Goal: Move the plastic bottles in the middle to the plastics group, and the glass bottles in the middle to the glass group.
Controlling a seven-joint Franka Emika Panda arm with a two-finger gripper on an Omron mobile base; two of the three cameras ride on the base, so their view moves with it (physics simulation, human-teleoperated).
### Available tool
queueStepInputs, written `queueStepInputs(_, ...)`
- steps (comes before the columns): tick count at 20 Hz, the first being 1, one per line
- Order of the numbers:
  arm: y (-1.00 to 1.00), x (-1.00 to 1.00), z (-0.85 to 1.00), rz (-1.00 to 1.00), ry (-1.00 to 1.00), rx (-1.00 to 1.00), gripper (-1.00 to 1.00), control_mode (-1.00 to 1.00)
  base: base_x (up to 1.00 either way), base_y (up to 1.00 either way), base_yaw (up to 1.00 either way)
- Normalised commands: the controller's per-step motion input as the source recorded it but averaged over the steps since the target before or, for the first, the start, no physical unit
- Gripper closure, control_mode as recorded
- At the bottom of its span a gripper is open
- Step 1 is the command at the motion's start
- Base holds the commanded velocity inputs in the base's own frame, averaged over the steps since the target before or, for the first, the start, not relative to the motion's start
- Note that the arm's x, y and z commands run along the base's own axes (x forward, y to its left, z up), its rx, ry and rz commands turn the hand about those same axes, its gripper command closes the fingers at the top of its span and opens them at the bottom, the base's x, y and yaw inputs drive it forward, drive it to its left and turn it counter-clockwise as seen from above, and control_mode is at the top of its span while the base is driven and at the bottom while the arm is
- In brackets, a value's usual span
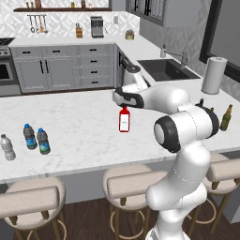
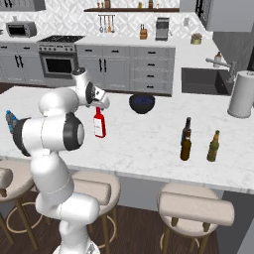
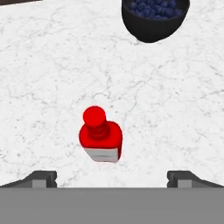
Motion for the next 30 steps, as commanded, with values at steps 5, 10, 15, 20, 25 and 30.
queueStepInputs(5, 0.04, 0.21, -0.14, 0.0, 0.05, 0.0, -1.0, -1.0, 0.0, 0.0, 0.0)
queueStepInputs(10, 0.06, 0.19, -0.15, 0.0, 0.03, 0.0, -1.0, -1.0, 0.0, 0.0, 0.0)
queueStepInputs(15, 0.02, 0.25, -0.15, 0.0, 0.05, 0.0, -1.0, -1.0, 0.0, 0.0, 0.0)
queueStepInputs(20, 0.0, 0.19, -0.1, 0.0, 0.11, 0.0, -1.0, -1.0, 0.0, 0.0, 0.0)
queueStepInputs(25, 0.01, 0.2, -0.12, 0.0, 0.07, 0.0, -1.0, -1.0, 0.0, 0.0, 0.0)
queueStepInputs(30, 0.0, 0.22, -0.06, 0.0, 0.0, 0.0, -1.0, -1.0, 0.0, 0.0, 0.0)
